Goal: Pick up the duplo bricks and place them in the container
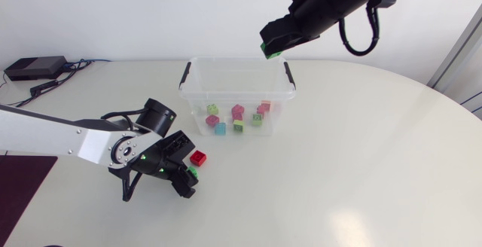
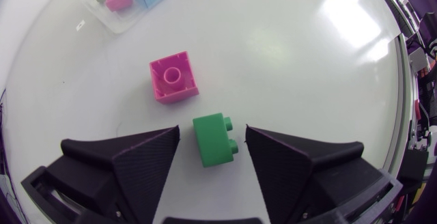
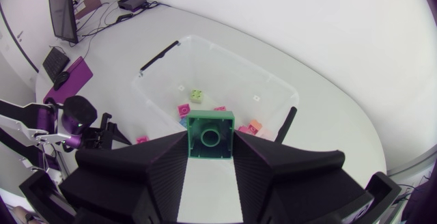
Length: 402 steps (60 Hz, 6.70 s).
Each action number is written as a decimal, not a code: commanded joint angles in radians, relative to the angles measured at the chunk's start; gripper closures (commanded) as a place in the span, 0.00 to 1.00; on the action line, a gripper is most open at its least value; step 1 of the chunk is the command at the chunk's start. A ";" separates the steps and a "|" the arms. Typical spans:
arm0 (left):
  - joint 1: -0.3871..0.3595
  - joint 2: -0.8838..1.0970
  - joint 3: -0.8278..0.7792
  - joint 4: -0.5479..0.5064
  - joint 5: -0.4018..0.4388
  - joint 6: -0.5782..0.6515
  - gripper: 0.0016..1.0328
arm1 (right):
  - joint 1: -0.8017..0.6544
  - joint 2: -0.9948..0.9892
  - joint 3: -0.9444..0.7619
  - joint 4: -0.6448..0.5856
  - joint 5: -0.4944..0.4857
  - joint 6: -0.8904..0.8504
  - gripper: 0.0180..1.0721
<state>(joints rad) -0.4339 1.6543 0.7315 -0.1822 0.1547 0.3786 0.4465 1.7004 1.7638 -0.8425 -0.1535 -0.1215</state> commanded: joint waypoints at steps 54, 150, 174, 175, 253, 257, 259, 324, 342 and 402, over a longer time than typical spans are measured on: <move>0.030 -0.217 0.437 -0.161 0.019 -0.115 0.82 | -0.028 0.100 -0.099 0.152 -0.014 -0.024 0.17; -0.005 -0.067 0.149 -0.102 -0.165 -0.104 0.07 | -0.154 -0.996 -1.146 0.342 0.094 -0.130 0.09; -0.057 0.082 0.155 -0.036 -0.215 -0.132 0.14 | -0.259 -1.144 -1.235 0.401 0.100 -0.181 0.09; -0.058 0.088 0.157 -0.034 -0.216 -0.132 0.16 | -0.261 -1.147 -1.236 0.402 0.100 -0.184 0.09; -0.029 -0.076 0.548 -0.094 -0.199 -0.244 0.77 | -0.448 -1.463 -1.569 0.698 0.088 -0.262 0.09; -0.019 -0.025 0.566 -0.062 -0.198 -0.245 0.77 | -0.451 -1.478 -1.586 0.714 0.089 -0.248 0.09; -0.012 0.007 0.580 -0.051 -0.198 -0.245 0.77 | -0.450 -1.484 -1.595 0.721 0.091 -0.244 0.09; 0.304 -0.837 -0.188 0.217 -0.207 -0.138 0.04 | -0.431 -1.707 -1.710 0.654 0.163 -0.322 0.05; 0.412 -1.139 -0.454 0.283 -0.190 -0.072 0.04 | -0.433 -1.707 -1.710 0.654 0.169 -0.319 0.05; 0.434 -1.654 -0.731 0.182 -0.155 -0.379 0.05 | -0.447 -1.700 -1.764 0.842 0.154 0.121 0.05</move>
<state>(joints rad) -0.0071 0.0063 0.0212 -0.0021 -0.0048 0.0254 0.0044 0.0006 0.0284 -0.0181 0.0013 -0.0288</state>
